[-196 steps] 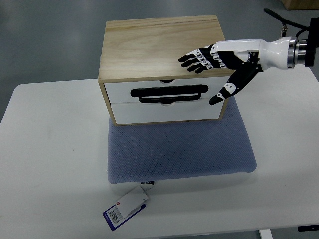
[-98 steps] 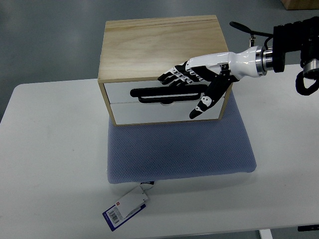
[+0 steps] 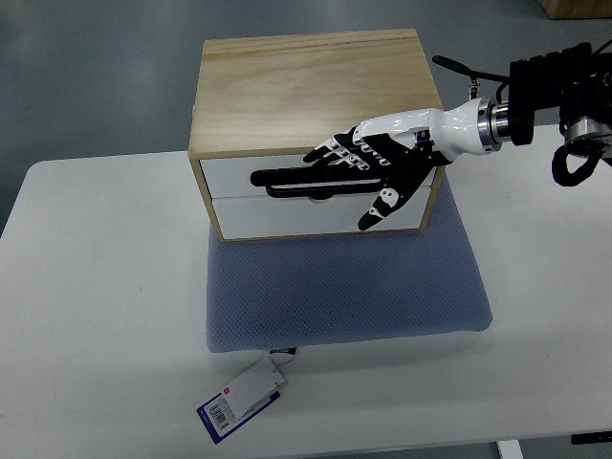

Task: Open wood drawer with right hand
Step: 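Reach the right hand toward the black handle of the upper drawer, then hook the right hand fingers around the black bar handle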

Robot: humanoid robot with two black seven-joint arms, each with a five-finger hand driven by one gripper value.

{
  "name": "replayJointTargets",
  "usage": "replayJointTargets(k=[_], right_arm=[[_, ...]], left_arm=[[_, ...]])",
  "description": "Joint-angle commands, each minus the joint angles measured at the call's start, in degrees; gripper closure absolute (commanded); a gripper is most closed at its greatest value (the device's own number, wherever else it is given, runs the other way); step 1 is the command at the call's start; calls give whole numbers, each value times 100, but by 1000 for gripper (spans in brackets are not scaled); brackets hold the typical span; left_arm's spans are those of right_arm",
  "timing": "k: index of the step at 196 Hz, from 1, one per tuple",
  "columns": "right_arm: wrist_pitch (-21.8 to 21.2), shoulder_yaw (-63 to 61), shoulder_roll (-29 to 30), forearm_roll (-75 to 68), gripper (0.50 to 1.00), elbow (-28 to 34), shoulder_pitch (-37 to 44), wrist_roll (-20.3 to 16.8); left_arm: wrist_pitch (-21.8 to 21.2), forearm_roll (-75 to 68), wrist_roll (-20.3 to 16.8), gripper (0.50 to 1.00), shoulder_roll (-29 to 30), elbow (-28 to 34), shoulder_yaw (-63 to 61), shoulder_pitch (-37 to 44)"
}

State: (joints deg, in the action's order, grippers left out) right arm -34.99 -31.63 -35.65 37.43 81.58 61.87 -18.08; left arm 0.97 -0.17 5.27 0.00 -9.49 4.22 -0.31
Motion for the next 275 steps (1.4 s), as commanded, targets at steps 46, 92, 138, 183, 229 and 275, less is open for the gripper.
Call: replayJointTargets(k=[46,92,138,183,229,275], right_arm=[[-1,87,23,221,546,-177,-78,6],[-1,87,14,239,548,-309,-61,6],[-1,87,23,239,548,-371,-43,6],[-1,96,137,309,548,-371,-52,6],[-1,87,208,432,548,-388,-87,6],[-1,96,260,476,546,-415,-158,6]], left_arm=[[-1,0,1,500,0,0,0,4],[-1,0,1,500,0,0,0,4],[-1,0,1,500,0,0,0,4],[-1,0,-8,500,0,0,0,-4],[-1,0,-8,500,0,0,0,-4],[-1,0,1,500,0,0,0,4]])
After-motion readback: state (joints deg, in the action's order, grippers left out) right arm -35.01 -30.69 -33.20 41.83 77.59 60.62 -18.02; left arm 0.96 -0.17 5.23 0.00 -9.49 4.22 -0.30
